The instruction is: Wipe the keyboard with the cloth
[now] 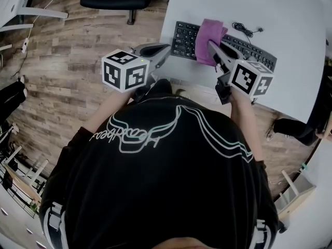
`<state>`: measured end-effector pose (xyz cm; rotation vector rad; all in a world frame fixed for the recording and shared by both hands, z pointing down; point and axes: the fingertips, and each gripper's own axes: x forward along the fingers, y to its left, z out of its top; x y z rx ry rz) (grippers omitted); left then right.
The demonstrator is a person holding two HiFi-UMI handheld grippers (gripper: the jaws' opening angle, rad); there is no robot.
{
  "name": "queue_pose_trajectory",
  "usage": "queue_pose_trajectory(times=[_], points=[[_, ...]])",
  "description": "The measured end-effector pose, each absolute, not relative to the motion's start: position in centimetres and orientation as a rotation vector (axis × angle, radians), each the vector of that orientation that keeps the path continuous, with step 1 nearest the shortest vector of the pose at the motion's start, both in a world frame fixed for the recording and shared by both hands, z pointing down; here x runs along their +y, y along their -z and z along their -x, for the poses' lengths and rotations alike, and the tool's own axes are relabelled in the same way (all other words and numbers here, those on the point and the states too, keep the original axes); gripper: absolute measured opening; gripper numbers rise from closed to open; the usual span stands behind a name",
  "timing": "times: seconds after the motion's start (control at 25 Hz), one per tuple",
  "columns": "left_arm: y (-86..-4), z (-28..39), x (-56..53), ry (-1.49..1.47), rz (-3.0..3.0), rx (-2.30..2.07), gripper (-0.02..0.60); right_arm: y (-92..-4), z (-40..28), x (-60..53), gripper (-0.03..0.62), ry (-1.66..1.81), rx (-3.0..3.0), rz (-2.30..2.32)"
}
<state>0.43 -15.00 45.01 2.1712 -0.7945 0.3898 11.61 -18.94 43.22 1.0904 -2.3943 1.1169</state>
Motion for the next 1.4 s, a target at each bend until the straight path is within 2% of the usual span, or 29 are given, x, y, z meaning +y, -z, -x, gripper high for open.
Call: queue_pose_trajectory(times=[0.36,1.4], points=[[-45.6,4.0,-15.7,-0.370,-2.128,-0.852,0.003,-45.1,-3.3,-19.0,0.057,-1.103,-2.413,-0.926],[-46.0,4.3,-16.0,-0.383,-2.114,-0.860,0.003,-49.5,-3.3,-19.3,0.058,-1.103,-2.313,-0.929]])
